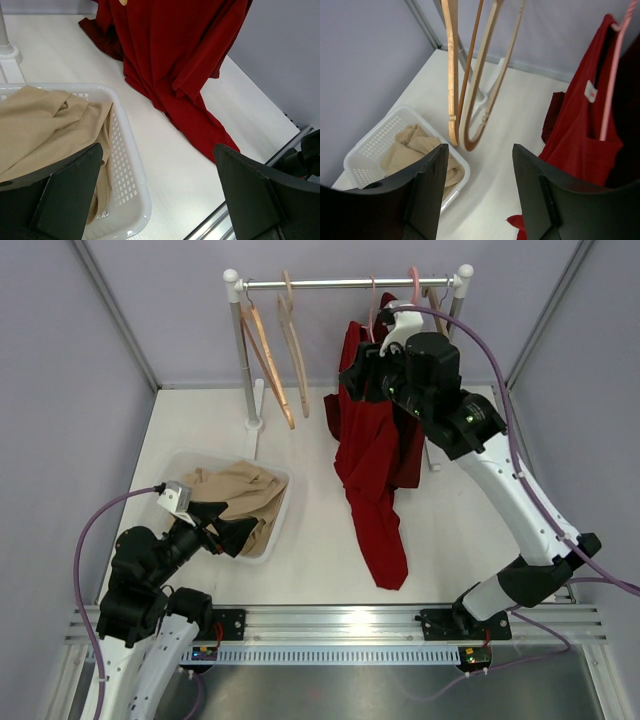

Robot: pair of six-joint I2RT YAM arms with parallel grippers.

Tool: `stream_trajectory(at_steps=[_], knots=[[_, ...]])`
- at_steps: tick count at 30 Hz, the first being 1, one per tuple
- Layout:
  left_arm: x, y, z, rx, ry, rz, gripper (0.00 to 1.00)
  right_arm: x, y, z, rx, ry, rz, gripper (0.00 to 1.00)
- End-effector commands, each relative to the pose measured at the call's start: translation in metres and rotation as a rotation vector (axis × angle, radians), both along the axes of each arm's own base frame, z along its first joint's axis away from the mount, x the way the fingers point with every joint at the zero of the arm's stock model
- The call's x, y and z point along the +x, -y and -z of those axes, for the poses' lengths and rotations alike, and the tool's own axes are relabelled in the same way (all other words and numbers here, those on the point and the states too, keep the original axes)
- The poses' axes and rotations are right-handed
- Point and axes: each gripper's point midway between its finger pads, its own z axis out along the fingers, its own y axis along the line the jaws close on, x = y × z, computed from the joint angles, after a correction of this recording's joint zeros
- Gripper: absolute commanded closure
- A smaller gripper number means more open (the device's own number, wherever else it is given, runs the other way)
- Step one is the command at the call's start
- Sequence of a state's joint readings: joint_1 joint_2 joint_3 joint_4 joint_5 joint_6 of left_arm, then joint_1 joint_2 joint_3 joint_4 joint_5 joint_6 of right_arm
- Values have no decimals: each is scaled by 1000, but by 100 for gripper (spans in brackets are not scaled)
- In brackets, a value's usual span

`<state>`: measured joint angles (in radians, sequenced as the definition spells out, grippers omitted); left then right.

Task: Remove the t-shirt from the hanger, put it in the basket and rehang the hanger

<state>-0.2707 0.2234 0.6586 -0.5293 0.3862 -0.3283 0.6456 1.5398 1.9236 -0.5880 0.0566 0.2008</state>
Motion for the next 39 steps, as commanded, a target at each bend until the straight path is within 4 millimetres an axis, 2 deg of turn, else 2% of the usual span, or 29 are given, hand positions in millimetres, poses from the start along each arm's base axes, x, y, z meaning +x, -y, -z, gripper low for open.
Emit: stream_trajectory(at_steps=[1, 3, 4, 5, 6, 7, 8, 9, 11, 12, 13, 15, 16, 20, 22, 25, 27, 29, 39], knots=[[1, 3, -6, -5, 30, 20, 1, 13, 24, 3, -74, 35, 87, 45], [1, 3, -6, -4, 30, 18, 1, 25, 41, 3, -93, 40, 148, 50], [1, 3, -5, -4, 29, 17, 1, 29, 49, -6, -94, 59, 179, 51], [1, 3, -5, -4, 30, 17, 1, 39, 54, 3, -127, 38, 205, 53], [1, 3, -5, -4, 27, 17, 1, 50, 67, 5, -145, 32, 256, 54], [1, 3, -5, -4, 29, 17, 1, 55, 73, -6, -145, 54, 270, 54], [1, 3, -5, -4, 30, 17, 1, 67, 73, 10, -181, 14, 276, 56], [1, 3, -5, -4, 29, 18, 1, 73, 79, 1, -176, 26, 291, 56], [1, 3, -4, -4, 26, 20, 1, 87, 79, 17, -222, -9, 299, 54], [1, 3, -5, -4, 27, 20, 1, 92, 82, 12, -218, 3, 310, 53], [1, 3, -4, -4, 26, 20, 1, 99, 82, 19, -229, -11, 313, 54], [1, 3, -5, -4, 27, 21, 1, 105, 82, 19, -221, -17, 304, 54], [1, 3, -4, -3, 24, 21, 1, 111, 83, 30, -228, -45, 297, 54], [2, 4, -4, -3, 23, 23, 1, 122, 88, 39, -228, -71, 313, 55], [1, 4, -4, -3, 21, 25, 1, 124, 84, 42, -215, -76, 285, 57], [2, 5, -4, -2, 18, 29, 1, 128, 79, 44, -203, -78, 266, 66], [2, 5, -3, -2, 15, 29, 1, 130, 76, 41, -196, -72, 253, 67], [2, 5, -3, -2, 15, 29, 1, 133, 73, 48, -206, -90, 247, 67], [1, 5, -3, -2, 17, 31, 1, 140, 65, 53, -208, -97, 223, 69]])
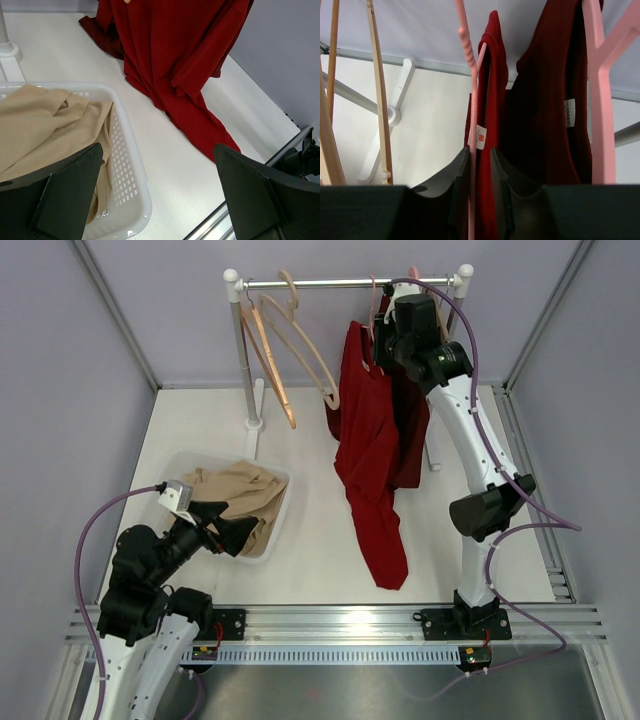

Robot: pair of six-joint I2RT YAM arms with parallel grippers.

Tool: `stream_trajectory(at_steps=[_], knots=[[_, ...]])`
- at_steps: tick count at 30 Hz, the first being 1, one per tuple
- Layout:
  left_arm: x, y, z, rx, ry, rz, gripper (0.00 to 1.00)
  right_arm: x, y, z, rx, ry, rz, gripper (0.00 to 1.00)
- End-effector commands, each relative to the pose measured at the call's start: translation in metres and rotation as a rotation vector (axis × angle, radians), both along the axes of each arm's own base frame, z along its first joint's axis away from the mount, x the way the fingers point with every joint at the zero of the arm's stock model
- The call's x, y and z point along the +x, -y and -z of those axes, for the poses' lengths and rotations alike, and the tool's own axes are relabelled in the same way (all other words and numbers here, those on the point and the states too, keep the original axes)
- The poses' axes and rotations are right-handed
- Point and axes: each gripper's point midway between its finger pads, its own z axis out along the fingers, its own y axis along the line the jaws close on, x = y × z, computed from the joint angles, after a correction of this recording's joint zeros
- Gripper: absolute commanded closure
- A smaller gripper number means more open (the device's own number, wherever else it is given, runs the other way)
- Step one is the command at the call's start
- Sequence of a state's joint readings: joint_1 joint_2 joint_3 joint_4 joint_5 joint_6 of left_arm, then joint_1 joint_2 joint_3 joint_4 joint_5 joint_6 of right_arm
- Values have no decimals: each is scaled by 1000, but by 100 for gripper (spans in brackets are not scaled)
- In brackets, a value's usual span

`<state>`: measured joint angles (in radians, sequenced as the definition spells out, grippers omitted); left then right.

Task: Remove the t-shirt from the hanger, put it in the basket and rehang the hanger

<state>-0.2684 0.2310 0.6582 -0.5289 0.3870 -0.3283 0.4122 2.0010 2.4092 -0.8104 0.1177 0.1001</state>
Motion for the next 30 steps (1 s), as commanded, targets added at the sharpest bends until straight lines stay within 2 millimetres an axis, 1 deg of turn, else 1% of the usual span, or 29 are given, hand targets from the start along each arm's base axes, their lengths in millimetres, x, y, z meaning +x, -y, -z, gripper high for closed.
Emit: stream_trajectory(at_steps=[1, 3, 4, 6, 7, 8, 9, 10, 11, 12, 13, 14, 15, 16, 17, 18, 19, 20, 21, 22, 23, 24, 26, 27, 28, 29, 30], knots=[[0, 5, -5, -5, 25, 34, 1, -3, -3, -11, 1, 19, -39, 72], [0, 5, -5, -4, 24, 32, 1, -2, -5, -13, 12, 27, -47, 82], [0, 5, -5, -4, 24, 34, 1, -2, -6, -18, 20, 40, -50, 91], [0, 5, -4, -4, 23, 34, 1, -2, -7, -22, 31, 51, -56, 96], [0, 5, -4, -5, 20, 34, 1, -3, -7, -29, 38, 68, -56, 100], [1, 5, -4, -4, 19, 34, 1, -3, -7, -33, 43, 81, -55, 100], [2, 5, -3, -3, 16, 32, 1, -3, -6, -32, 43, 84, -54, 100], [1, 5, -4, -5, 15, 32, 1, -6, -6, -54, 72, 148, -54, 100], [1, 5, -5, -5, 16, 33, 1, -5, -5, -49, 75, 146, -49, 100], [2, 6, -4, -4, 10, 35, 1, -11, -3, -67, 110, 189, -44, 100], [2, 7, -5, -4, 7, 44, 1, -11, -5, -84, 141, 251, -45, 100], [2, 8, -5, -4, 5, 50, 1, -10, -5, -82, 155, 253, -45, 100], [3, 10, -4, -2, -8, 61, 1, -16, -3, -96, 184, 289, -43, 100], [1, 13, -5, -4, -9, 81, 1, -16, -5, -109, 207, 335, -48, 100], [0, 14, -8, -6, -6, 90, 1, -16, -4, -108, 211, 341, -47, 100], [-1, 15, -9, -10, -9, 99, 1, -18, -3, -118, 224, 372, -44, 100], [-3, 17, -11, -17, -9, 113, 1, -19, -3, -121, 233, 382, -41, 100], [-5, 19, -15, -23, -5, 125, 1, -17, -2, -111, 227, 369, -33, 100], [-7, 20, -17, -31, -6, 135, 1, -21, -1, -124, 253, 408, -32, 100], [-8, 23, -19, -34, -13, 155, 1, -22, 0, -125, 262, 416, -32, 100], [-9, 24, -23, -36, -6, 160, 1, -21, -1, -115, 264, 403, -34, 100], [-9, 25, -25, -37, -9, 168, 1, -24, -1, -121, 279, 426, -39, 100], [-10, 29, -25, -38, -27, 199, 1, -25, -3, -112, 278, 405, -49, 100], [-11, 31, -26, -40, -32, 212, 1, -29, -2, -116, 288, 419, -51, 100], [-13, 34, -26, -43, -42, 238, 1, -32, -2, -114, 294, 421, -50, 100], [-11, 36, -25, -42, -60, 246, 1, -30, -2, -93, 292, 381, -46, 100], [-11, 37, -26, -46, -65, 255, 1, -40, 2, -106, 314, 418, -46, 100]])
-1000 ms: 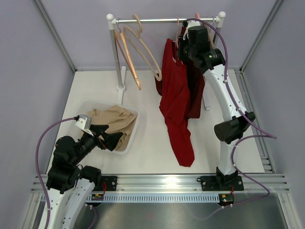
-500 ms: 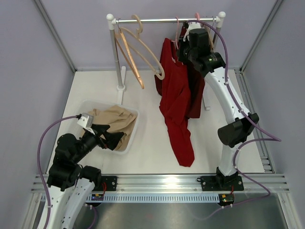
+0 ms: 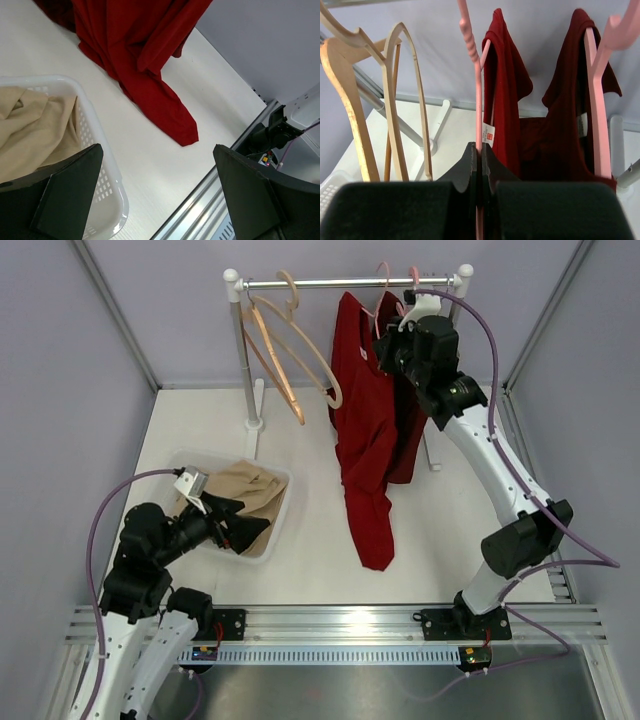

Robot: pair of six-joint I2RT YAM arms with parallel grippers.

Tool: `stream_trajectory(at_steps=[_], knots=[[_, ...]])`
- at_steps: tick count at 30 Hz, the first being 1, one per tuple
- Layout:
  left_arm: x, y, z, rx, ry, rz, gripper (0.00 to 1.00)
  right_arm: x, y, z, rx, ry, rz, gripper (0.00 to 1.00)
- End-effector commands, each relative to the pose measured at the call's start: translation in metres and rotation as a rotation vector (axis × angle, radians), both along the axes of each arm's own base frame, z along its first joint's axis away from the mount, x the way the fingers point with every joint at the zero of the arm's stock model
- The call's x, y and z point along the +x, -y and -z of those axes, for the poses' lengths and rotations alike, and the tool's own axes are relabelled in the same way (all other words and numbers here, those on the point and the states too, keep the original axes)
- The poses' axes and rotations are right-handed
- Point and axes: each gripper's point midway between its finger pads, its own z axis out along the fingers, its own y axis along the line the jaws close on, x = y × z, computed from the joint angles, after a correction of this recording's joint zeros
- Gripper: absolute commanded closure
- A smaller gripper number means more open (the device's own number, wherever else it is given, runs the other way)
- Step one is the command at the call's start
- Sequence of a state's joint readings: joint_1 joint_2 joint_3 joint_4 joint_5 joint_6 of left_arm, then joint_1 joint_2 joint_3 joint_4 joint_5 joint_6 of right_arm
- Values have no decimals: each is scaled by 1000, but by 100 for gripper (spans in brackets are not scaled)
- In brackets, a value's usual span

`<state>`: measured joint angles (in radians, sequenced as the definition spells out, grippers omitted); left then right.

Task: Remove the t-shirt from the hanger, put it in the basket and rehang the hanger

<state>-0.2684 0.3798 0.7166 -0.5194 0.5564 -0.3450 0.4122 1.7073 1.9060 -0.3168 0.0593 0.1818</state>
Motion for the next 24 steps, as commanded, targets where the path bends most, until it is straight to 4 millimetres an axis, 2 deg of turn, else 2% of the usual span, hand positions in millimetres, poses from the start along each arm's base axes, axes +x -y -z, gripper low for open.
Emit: stream_trajectory(at_steps=[1, 2, 3, 4, 5, 6, 7, 8, 9, 10, 11, 12, 14, 15, 16, 17, 18, 19, 20, 21, 22, 23, 24], knots=[[-9, 13, -23, -42, 23, 105, 1, -24, 7, -59, 121, 184, -12, 100], [-7, 15, -23, -42, 10, 111, 1, -24, 7, -38, 116, 145, -14, 100], [-7, 16, -24, -45, 4, 119, 1, -35, 10, -48, 135, 173, -21, 100], [-9, 18, -32, -50, 14, 136, 1, -38, 10, -30, 130, 141, -23, 100], [-8, 20, -34, -50, 2, 146, 1, -42, 11, -25, 144, 132, -25, 100], [-8, 22, -39, -56, 2, 156, 1, -56, 15, -39, 168, 171, -30, 100], [-12, 24, -50, -65, 19, 179, 1, -61, 18, -38, 176, 174, -27, 100], [-12, 26, -54, -68, 22, 187, 1, -65, 19, -20, 177, 138, -22, 100], [-11, 29, -58, -75, 12, 202, 1, -79, 25, -41, 210, 199, -27, 100], [-14, 31, -67, -84, 25, 219, 1, -84, 26, -32, 211, 183, -28, 100], [-14, 34, -71, -90, 23, 230, 1, -90, 26, -32, 224, 183, -33, 100], [-13, 37, -73, -97, 9, 246, 1, -103, 28, -41, 238, 201, -42, 100], [-17, 46, -82, -110, 11, 285, 1, -112, 30, -28, 241, 173, -30, 100], [-18, 56, -89, -126, 14, 306, 1, -134, 32, -31, 266, 180, -32, 100], [-20, 69, -86, -117, -3, 326, 1, -140, 39, -31, 280, 185, 8, 100], [-19, 75, -85, -108, -2, 320, 1, -145, 40, -10, 286, 132, 22, 100], [-19, 84, -87, -99, 10, 317, 1, -163, 45, -17, 317, 151, 18, 100], [-22, 99, -83, -80, 20, 298, 2, -171, 43, -15, 339, 146, 17, 100], [-18, 111, -76, -52, 18, 278, 2, -178, 41, -2, 362, 117, 12, 100], [-5, 116, -78, -47, 57, 195, 2, -188, 43, -7, 385, 129, 3, 100], [-21, 133, -78, -47, 67, 249, 2, -192, 42, 2, 388, 107, 4, 100], [-17, 146, -70, -25, 71, 233, 1, -197, 42, 3, 413, 95, 2, 100], [-11, 153, -77, -35, 110, 198, 1, -205, 44, 0, 432, 100, -9, 100]])
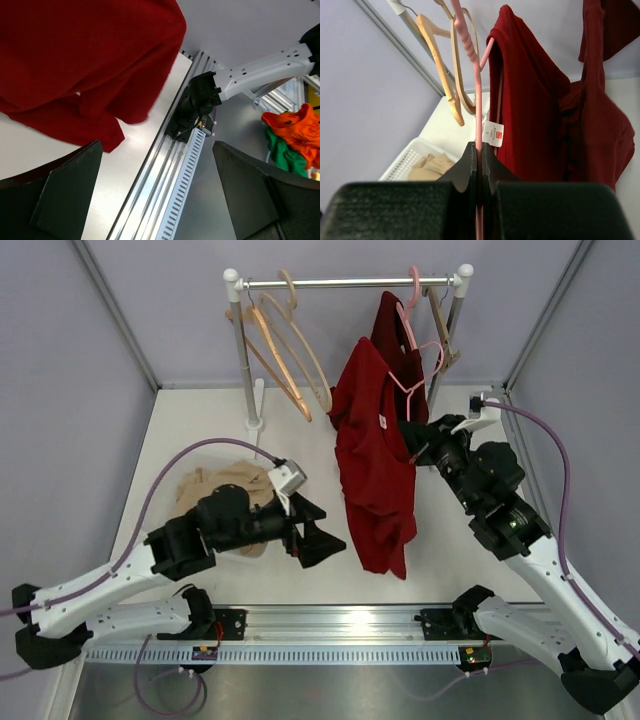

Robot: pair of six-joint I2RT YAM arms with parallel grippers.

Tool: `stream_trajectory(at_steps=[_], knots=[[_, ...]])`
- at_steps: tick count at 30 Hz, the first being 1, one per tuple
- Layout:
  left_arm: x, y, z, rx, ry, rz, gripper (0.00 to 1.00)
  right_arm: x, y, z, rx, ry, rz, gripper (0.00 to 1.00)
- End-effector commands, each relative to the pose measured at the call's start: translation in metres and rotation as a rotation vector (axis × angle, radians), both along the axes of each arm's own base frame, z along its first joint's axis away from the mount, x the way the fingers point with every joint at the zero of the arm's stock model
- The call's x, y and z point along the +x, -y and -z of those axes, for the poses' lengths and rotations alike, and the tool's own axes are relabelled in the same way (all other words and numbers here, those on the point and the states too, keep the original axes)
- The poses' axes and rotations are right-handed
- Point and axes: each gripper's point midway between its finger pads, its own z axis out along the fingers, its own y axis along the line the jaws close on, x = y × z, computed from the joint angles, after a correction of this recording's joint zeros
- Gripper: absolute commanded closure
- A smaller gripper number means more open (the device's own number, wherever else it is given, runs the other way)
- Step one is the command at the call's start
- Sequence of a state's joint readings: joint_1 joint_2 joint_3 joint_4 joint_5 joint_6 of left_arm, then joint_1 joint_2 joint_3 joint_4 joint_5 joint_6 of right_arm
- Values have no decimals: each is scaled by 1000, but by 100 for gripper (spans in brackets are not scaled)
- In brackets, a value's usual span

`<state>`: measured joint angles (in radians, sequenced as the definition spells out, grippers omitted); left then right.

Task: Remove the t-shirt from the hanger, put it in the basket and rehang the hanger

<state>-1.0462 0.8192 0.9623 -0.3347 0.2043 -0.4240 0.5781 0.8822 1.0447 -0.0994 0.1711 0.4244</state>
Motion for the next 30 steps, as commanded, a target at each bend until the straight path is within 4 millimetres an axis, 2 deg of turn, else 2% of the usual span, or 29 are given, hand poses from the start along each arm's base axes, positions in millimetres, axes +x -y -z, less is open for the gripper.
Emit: stream_trajectory(at_steps=[1, 2, 3, 5, 6, 8, 9, 11, 12, 15, 16, 19, 20, 22, 24, 25, 27, 28, 30], knots=[[28, 28, -31, -73, 144, -191, 1, -13, 4, -10, 130, 8, 17, 100], [31, 43, -20, -27, 168, -185, 1, -18, 4, -12, 156, 6, 6, 100], [29, 52, -28, -36, 193, -204, 1, -26, 4, -16, 174, 18, -18, 100], [31, 69, -25, 3, 230, -214, 1, -34, 5, -16, 202, 20, -37, 100], [37, 81, -12, 48, 242, -242, 1, -37, 6, -17, 208, 21, -39, 100], [31, 98, -18, 41, 273, -228, 1, -43, 9, -19, 214, 27, -43, 100], [29, 110, -10, 61, 278, -211, 1, -46, 10, -21, 216, 31, -50, 100], [26, 121, -13, 45, 279, -191, 1, -48, 11, -21, 206, 29, -51, 100], [22, 131, -6, 57, 275, -162, 1, -49, 11, -22, 201, 29, -58, 100], [23, 142, -7, 58, 271, -152, 1, -54, 10, -27, 202, 44, -80, 100], [23, 147, -1, 69, 264, -147, 1, -56, 9, -28, 205, 49, -87, 100], [10, 156, 0, 52, 230, -74, 1, -56, 11, -30, 197, 57, -79, 100], [7, 159, -6, 18, 220, -63, 1, -55, 10, -30, 191, 54, -80, 100], [5, 161, -1, 21, 210, -52, 4, -56, 9, -31, 190, 59, -89, 100], [6, 162, 4, 34, 210, -54, 12, -56, 7, -33, 195, 67, -99, 100], [5, 163, 6, 36, 207, -48, 27, -56, 7, -34, 195, 70, -101, 100], [-1, 167, 11, 32, 187, -15, 35, -53, 7, -36, 191, 74, -94, 100], [-3, 166, 16, 37, 179, -9, 48, -53, 8, -40, 186, 84, -90, 100], [-8, 165, 19, 29, 155, 6, 61, -49, 8, -42, 177, 91, -74, 100]])
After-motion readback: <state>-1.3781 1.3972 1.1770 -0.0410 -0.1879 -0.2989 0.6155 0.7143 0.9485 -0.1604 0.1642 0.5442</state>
